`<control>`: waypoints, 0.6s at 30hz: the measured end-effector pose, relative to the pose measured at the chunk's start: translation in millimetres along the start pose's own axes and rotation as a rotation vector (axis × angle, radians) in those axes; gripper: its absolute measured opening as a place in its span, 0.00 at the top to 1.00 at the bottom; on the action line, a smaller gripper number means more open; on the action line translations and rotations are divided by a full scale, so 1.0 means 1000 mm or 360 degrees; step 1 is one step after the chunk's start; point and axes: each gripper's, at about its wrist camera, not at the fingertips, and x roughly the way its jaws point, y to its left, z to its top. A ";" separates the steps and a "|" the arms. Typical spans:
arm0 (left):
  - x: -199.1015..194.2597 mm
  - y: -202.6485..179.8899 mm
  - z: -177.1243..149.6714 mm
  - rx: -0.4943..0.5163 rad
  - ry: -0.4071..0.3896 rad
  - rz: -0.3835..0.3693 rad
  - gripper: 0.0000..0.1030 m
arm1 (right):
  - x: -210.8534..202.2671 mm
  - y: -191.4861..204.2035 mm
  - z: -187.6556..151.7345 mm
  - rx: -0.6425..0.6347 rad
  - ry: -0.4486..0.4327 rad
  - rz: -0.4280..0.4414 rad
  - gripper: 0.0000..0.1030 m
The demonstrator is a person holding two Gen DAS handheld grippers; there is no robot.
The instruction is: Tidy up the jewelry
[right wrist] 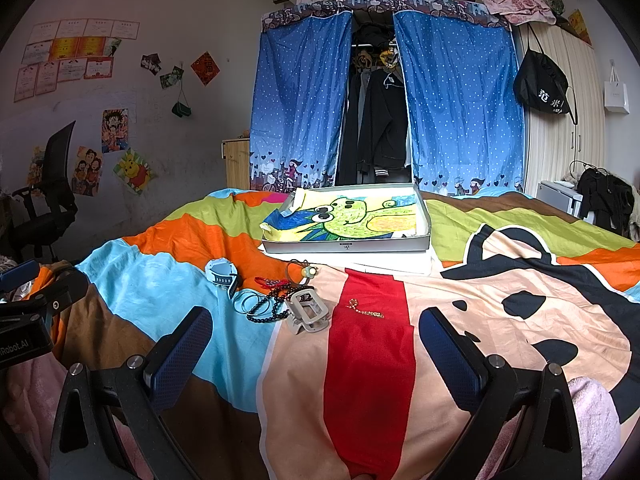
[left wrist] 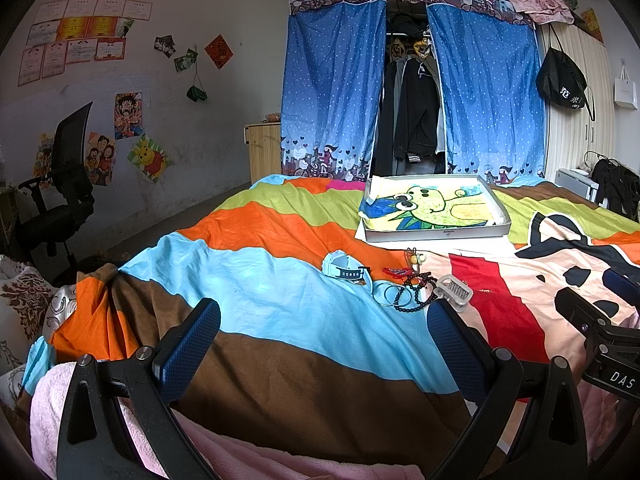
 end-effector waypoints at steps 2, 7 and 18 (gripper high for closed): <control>0.000 0.000 0.000 0.0000 -0.0001 -0.0001 0.01 | 0.000 -0.001 0.000 -0.0001 0.0000 0.0000 0.00; 0.000 0.000 0.000 -0.0001 0.0005 0.0002 0.01 | 0.000 0.000 0.000 0.0002 0.0001 0.0001 0.00; 0.011 0.002 0.000 -0.0022 0.0094 0.0018 0.01 | 0.005 -0.007 0.003 0.0040 0.0040 0.0009 0.00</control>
